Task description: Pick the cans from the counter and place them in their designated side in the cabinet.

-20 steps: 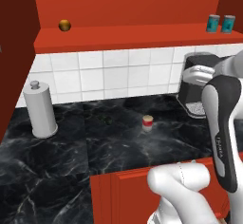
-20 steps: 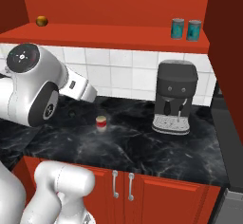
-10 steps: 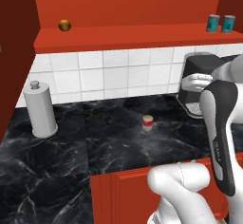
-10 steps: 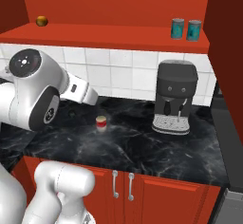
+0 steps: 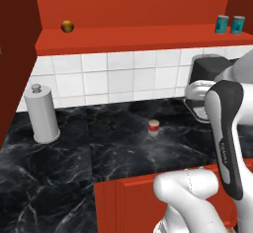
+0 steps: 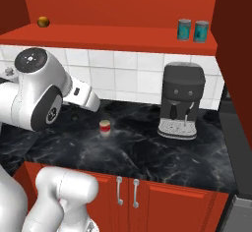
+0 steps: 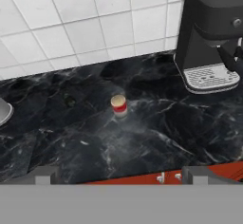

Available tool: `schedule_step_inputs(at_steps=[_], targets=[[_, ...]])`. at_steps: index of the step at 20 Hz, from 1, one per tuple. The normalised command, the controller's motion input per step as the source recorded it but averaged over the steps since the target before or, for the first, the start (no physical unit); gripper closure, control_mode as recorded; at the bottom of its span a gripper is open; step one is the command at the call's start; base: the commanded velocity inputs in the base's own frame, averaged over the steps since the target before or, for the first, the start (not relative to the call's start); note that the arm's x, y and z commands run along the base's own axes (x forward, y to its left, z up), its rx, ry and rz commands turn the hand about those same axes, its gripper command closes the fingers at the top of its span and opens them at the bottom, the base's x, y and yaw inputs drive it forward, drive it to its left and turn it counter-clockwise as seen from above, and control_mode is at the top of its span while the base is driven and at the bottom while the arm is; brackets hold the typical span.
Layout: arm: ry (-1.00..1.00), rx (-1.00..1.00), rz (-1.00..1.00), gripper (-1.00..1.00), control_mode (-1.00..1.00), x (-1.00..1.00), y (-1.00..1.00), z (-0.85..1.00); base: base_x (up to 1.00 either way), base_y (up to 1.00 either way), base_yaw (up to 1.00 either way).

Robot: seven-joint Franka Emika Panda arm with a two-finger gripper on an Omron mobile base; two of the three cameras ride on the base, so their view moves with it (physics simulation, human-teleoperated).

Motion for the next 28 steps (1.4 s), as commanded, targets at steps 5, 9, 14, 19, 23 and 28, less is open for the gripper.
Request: schedule_step_inputs(at_steps=[5,9,14,19,23,28], targets=[[0.01,0.0,0.04,-1.0,-1.0,-0.05,0.2,-0.14,0.0,0.0,0.0],[-0.02,0.0,0.04,-1.0,-1.0,-0.09,0.11,-0.13,0.0,0.0,0.0],[-0.01,-0.01,0.05,-1.0,-1.0,-0.06,0.02,-0.13,0.0,0.0,0.0],[-0.01,-0.04,0.06,-1.0,-1.0,-0.04,0.0,-0.09,0.0,0.0,0.0],[0.0,-0.06,0.06,-1.0,-1.0,0.0,0.0,-0.04,0.0,0.0,0.0],[0.0,-0.07,0.05,-1.0,-1.0,0.0,0.0,-0.09,0.0,0.0,0.0]])
